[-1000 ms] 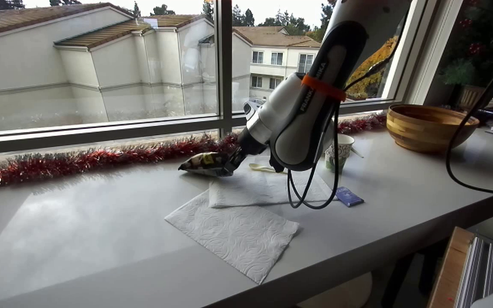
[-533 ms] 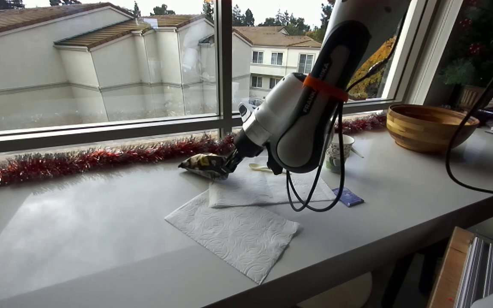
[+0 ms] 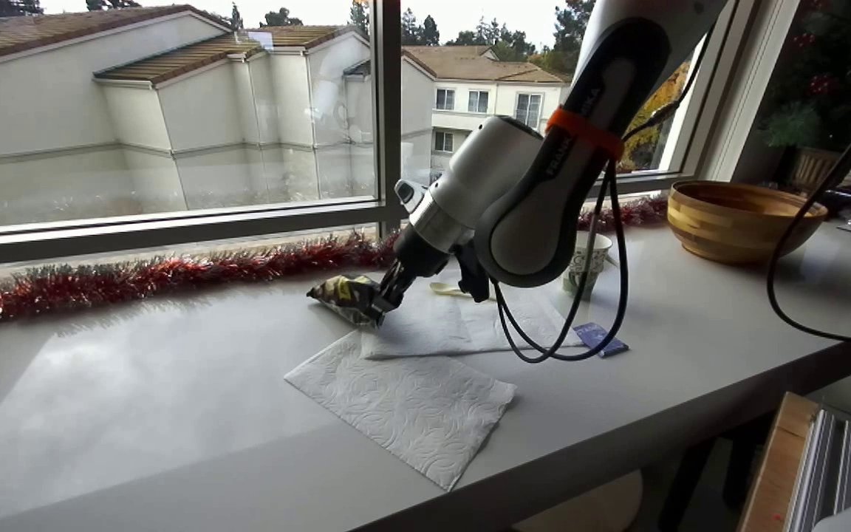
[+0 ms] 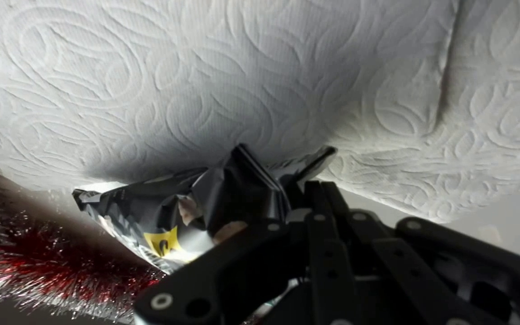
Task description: Pick up the black packet then set it back down on the counter.
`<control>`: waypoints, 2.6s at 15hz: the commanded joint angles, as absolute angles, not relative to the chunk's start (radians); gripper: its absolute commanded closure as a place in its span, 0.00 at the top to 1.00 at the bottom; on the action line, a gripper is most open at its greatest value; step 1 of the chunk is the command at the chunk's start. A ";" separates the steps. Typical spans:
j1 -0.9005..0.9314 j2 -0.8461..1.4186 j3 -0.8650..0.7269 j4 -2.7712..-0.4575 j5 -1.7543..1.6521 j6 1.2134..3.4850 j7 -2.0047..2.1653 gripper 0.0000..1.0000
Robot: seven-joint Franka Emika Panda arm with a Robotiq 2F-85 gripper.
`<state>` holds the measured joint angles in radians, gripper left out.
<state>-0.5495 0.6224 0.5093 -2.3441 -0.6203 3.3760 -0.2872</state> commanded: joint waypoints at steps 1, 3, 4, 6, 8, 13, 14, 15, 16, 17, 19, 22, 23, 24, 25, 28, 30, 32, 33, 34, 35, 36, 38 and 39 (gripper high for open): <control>-0.797 0.686 0.748 -2.372 -0.733 3.242 -0.314 0.03; -0.930 0.721 0.876 -2.389 -0.734 3.151 -0.353 0.03; -0.987 0.727 0.927 -2.397 -0.719 3.115 -0.372 0.03; -1.092 0.755 1.014 -2.399 -0.699 3.059 -0.413 0.03; -1.205 0.772 1.109 -2.410 -0.684 2.986 -0.446 0.03; -1.485 0.863 1.387 -2.429 -0.473 2.678 -0.677 0.03; -1.526 0.869 1.431 -2.425 -0.418 2.612 -0.716 0.03; -1.560 0.884 1.467 -2.411 -0.370 2.542 -0.751 0.03; -1.586 0.879 1.491 -2.403 -0.335 2.497 -0.763 0.03; -1.611 0.886 1.515 -2.390 -0.300 2.438 -0.781 0.03; -1.635 0.869 1.533 -2.367 -0.252 2.376 -0.778 0.03; -1.630 0.835 1.519 -2.340 -0.208 2.327 -0.754 0.03; -1.626 0.814 1.510 -2.343 -0.200 2.338 -0.732 0.03; -1.628 0.805 1.500 -2.359 -0.197 2.373 -0.718 0.05; -1.630 0.806 1.482 -2.384 -0.206 2.428 -0.720 0.29; -1.619 0.778 1.409 -2.446 -0.225 2.547 -0.710 0.39; -1.604 0.754 1.356 -2.480 -0.226 2.603 -0.706 0.51; -1.595 0.740 1.321 -2.511 -0.219 2.648 -0.705 0.65; -1.595 0.730 1.312 -2.529 -0.216 2.673 -0.702 0.73; -1.589 0.731 1.302 -2.538 -0.216 2.691 -0.706 0.79; -1.577 0.728 1.290 -2.547 -0.216 2.713 -0.705 0.85; -1.560 0.727 1.275 -2.556 -0.221 2.744 -0.706 0.93; -1.508 0.722 1.237 -2.562 -0.225 2.787 -0.698 1.00; -1.476 0.717 1.214 -2.560 -0.225 2.802 -0.691 1.00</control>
<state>-1.5608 0.7678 1.2690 -2.5466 -0.2377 2.7322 -0.7177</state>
